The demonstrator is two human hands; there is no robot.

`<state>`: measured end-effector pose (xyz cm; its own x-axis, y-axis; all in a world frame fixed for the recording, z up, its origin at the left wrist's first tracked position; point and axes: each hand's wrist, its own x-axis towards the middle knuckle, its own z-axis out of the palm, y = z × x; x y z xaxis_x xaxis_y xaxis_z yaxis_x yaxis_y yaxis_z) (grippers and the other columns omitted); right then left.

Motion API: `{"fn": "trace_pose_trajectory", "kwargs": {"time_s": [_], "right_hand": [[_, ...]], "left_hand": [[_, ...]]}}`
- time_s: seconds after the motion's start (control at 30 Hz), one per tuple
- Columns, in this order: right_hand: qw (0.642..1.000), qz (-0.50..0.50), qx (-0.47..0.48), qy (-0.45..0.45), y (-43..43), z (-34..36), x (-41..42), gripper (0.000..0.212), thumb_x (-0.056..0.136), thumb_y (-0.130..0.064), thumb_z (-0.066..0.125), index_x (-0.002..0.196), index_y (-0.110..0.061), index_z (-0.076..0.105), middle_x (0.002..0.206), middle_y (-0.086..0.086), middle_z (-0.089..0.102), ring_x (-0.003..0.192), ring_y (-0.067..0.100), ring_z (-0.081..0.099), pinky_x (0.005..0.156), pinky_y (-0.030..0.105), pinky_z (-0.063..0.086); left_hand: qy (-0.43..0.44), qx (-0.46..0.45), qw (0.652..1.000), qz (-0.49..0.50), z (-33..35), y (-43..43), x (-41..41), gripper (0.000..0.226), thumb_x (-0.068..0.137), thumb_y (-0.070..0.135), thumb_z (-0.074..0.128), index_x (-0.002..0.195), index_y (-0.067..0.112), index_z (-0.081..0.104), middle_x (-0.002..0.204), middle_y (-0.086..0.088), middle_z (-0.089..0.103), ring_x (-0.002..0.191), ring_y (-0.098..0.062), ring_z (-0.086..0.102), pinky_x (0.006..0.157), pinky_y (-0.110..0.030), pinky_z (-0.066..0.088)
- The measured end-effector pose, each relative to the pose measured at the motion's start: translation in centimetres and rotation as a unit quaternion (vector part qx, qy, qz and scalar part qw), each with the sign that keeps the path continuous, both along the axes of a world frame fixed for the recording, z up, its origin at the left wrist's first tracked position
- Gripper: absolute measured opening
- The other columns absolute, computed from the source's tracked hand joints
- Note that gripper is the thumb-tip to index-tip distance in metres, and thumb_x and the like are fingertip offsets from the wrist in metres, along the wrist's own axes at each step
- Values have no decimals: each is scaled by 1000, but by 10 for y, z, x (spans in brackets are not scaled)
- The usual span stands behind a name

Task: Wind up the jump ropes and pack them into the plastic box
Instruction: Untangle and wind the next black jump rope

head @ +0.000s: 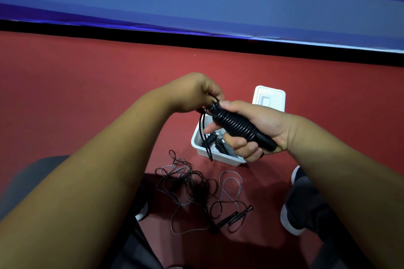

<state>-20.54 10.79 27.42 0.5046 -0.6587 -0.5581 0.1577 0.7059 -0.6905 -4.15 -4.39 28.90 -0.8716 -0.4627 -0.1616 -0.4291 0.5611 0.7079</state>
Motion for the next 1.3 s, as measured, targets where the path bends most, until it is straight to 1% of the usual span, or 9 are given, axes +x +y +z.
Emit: {"fn": "trace_pose_trajectory", "kwargs": {"time_s": [0.1, 0.17, 0.23, 0.4, 0.53, 0.73, 1.0, 1.1, 1.3], "right_hand": [[998, 54, -1, 41, 0, -5, 4, 87, 90, -75, 57, 149, -13, 58, 67, 9, 39, 43, 12, 38, 44, 18, 30], [993, 71, 7, 96, -1, -11, 5, 95, 85, -81, 61, 114, 10, 66, 65, 9, 44, 42, 11, 40, 41, 18, 31], [986, 69, 5, 149, -3, -14, 7, 83, 84, -81, 64, 91, 2, 70, 75, 11, 50, 46, 11, 43, 40, 18, 32], [979, 7, -24, 204, -3, -21, 10, 78, 93, -66, 67, 138, -4, 56, 92, 13, 61, 53, 15, 47, 43, 18, 33], [965, -30, -53, 255, -4, -21, 10, 42, 100, -61, 63, 118, -23, 66, 82, 7, 60, 54, 15, 49, 45, 19, 34], [947, -116, -46, 296, -11, -23, 7, 46, 95, -65, 67, 121, -27, 64, 78, 3, 58, 52, 14, 50, 48, 19, 33], [935, -227, -52, 268, -18, -31, -10, 34, 92, -31, 81, 121, -27, 63, 75, 1, 57, 55, 14, 50, 48, 20, 32], [931, -255, -71, 252, -21, -29, -11, 35, 91, -25, 81, 121, -26, 63, 76, 1, 58, 55, 14, 53, 48, 22, 35], [926, -317, -87, 183, -25, -24, -2, 41, 89, -61, 75, 115, -31, 64, 79, 2, 59, 57, 18, 53, 51, 25, 37]], "left_hand": [[-7, 27, 1000, 7, 1, 4, -4, 24, 90, -4, 66, 93, 15, 79, 68, 12, 71, 59, 3, 62, 60, -13, 49], [7, 49, 999, 17, 2, 5, -7, 22, 89, -6, 66, 94, 12, 79, 77, 5, 76, 67, -3, 70, 63, -15, 52], [21, 58, 997, 36, 1, 4, -9, 20, 90, -6, 67, 96, 10, 79, 85, -2, 79, 77, -10, 76, 67, -18, 56], [45, 9, 998, 35, 8, 6, -13, 17, 86, 1, 78, 93, 16, 80, 86, 3, 80, 84, -12, 77, 77, -22, 60], [50, -38, 997, 40, 16, 9, -17, 17, 82, 7, 82, 90, 22, 81, 81, 12, 78, 81, -2, 74, 77, -16, 55], [51, -99, 994, 17, 24, 14, -15, 19, 83, 8, 78, 89, 25, 81, 86, 11, 77, 82, -2, 72, 77, -22, 56], [-11, -135, 991, -1, 24, 2, -4, 36, 83, 4, 81, 110, 28, 80, 94, 12, 77, 84, 4, 69, 72, -7, 48], [-35, -129, 991, 28, 18, -1, -5, 37, 78, 8, 88, 108, 27, 77, 91, 11, 75, 81, 0, 69, 74, -16, 53], [-38, -129, 988, 78, 4, 5, -11, 32, 74, 21, 93, 94, 22, 68, 84, 6, 70, 65, -5, 60, 58, -17, 45]]}}
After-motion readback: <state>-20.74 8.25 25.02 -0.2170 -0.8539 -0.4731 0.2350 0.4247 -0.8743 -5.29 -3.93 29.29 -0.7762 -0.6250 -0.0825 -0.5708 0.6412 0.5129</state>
